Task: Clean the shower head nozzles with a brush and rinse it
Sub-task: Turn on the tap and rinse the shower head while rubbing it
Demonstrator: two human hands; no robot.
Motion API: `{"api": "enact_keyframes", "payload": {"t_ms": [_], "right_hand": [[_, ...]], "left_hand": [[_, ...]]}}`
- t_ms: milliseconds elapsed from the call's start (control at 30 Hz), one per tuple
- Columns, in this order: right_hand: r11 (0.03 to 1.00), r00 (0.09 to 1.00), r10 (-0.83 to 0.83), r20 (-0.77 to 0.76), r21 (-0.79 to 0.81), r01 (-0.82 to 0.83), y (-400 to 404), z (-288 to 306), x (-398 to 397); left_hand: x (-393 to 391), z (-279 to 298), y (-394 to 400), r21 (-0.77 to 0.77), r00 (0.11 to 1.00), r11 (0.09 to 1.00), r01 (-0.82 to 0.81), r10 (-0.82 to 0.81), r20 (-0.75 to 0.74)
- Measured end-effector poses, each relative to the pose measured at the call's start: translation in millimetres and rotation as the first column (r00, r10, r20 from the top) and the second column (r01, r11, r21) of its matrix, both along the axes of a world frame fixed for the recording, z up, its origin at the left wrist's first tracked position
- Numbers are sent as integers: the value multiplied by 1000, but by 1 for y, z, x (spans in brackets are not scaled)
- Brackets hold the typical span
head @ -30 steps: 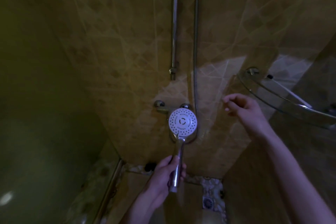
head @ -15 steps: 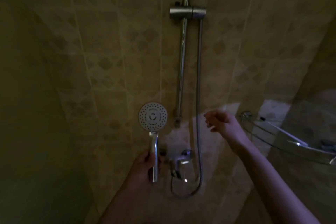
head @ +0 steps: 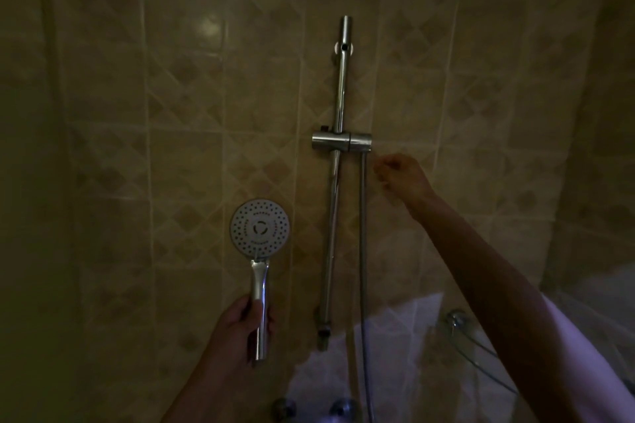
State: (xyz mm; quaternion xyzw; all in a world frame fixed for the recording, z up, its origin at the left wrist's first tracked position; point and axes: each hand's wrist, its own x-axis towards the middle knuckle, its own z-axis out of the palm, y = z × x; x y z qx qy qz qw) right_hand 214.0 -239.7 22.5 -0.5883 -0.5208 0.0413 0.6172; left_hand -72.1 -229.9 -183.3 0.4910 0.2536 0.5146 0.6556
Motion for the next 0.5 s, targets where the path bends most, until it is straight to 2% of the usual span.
{"api": "enact_keyframes", "payload": {"t_ms": [100, 233, 400, 500], "right_hand": [[995, 995, 98, -21, -32, -99, 15, 5, -1], [971, 958, 236, -161, 6, -238, 25, -5, -6], [963, 916, 255, -309, -7, -270, 29, -19, -3], [977, 929, 207, -308, 17, -212, 30, -16, -1]], "left_hand": [[6, 9, -3, 7, 999, 1000, -6, 5, 40], [11, 10, -7, -1, 998, 1000, -1, 2, 58], [14, 11, -9, -30, 998, 999, -14, 15, 54], [14, 13, -7, -18, 999, 999, -31, 32, 44]]}}
